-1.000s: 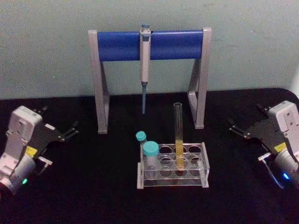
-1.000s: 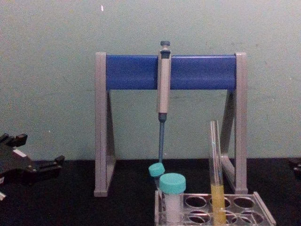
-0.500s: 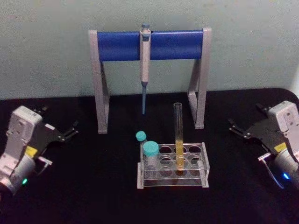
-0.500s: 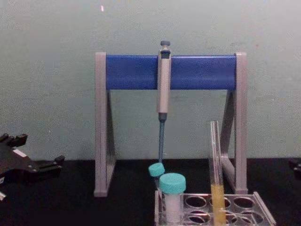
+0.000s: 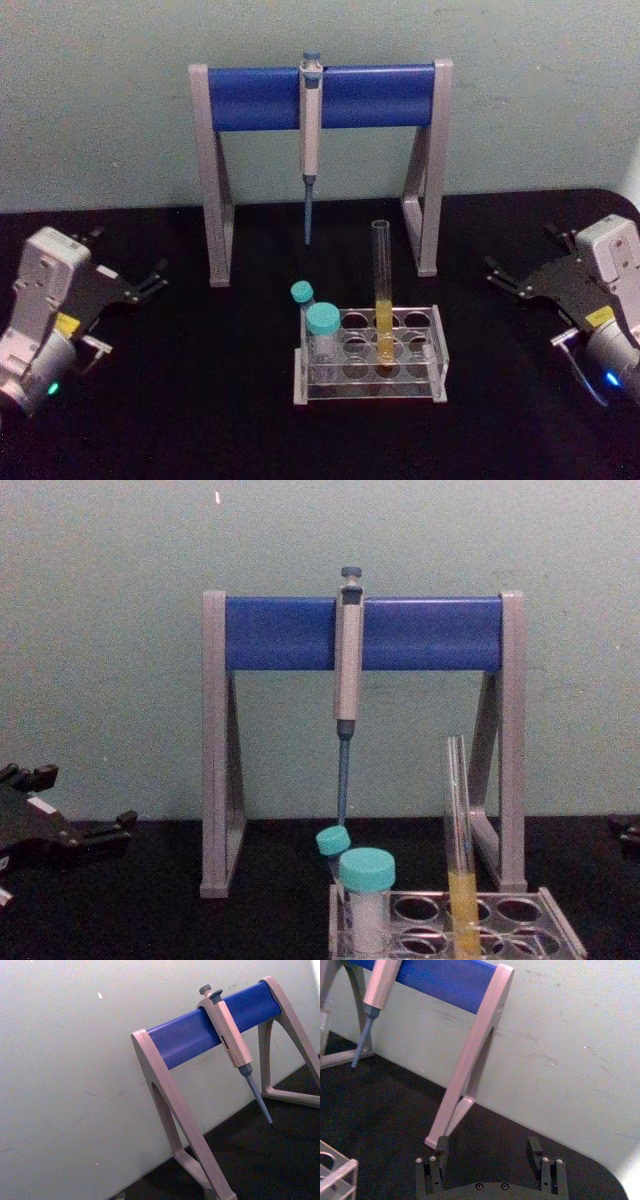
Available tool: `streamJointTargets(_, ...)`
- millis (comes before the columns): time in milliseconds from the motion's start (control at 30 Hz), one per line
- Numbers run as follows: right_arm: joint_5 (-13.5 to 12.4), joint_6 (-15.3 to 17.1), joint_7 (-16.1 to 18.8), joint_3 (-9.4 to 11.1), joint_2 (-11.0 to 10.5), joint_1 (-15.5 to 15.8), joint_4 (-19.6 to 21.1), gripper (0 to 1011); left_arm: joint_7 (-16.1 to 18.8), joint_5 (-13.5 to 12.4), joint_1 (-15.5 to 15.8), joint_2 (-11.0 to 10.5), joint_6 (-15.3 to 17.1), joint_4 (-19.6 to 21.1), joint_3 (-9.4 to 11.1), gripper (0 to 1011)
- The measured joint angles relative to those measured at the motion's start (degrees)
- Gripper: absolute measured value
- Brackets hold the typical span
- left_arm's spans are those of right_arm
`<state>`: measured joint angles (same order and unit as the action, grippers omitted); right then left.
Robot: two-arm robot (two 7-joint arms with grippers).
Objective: Pick up the test tube from the test tube rack, shake it, then place it back into the test tube rack.
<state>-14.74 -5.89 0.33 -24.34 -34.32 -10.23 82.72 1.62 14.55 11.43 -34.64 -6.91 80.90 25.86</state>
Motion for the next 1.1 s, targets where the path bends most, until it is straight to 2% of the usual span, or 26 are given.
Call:
streamJointTargets(100, -0.7, 0.6, 0.9, 0.4, 0.0, 0.6, 1.0, 1000, 0.0, 0.0, 0.0, 0.0, 0.0, 0.0, 0.0, 1010)
streamJointTargets(300, -4.5, 2.1, 4.5, 1.9, 0.5, 2.5, 4.2, 1000, 0.0, 0.0, 0.0, 0.0, 0.0, 0.0, 0.0, 1010)
streamJointTargets(333, -4.5, 2.1, 4.5, 1.9, 0.5, 2.5, 4.2, 1000, 0.0, 0.0, 0.0, 0.0, 0.0, 0.0, 0.0, 1010)
streamJointTargets(500, -8.9, 3.7, 8.7, 2.9, 1.6, 3.8, 6.8, 1000, 0.0, 0.0, 0.0, 0.0, 0.0, 0.0, 0.0, 1010)
streamJointTargets(767, -13.7, 6.8, 14.0, 3.6, 3.1, 4.1, 8.5, 1000, 0.0, 0.0, 0.0, 0.0, 0.0, 0.0, 0.0, 1010)
streamJointTargets(967, -15.5, 10.3, 18.1, 3.2, 3.8, 3.0, 8.8, 1000, 0.0, 0.0, 0.0, 0.0, 0.0, 0.0, 0.0, 1009)
streamJointTargets(1100, -15.6, 12.2, 20.3, 2.4, 4.2, 1.7, 8.4, 1000, 0.0, 0.0, 0.0, 0.0, 0.0, 0.0, 0.0, 1009)
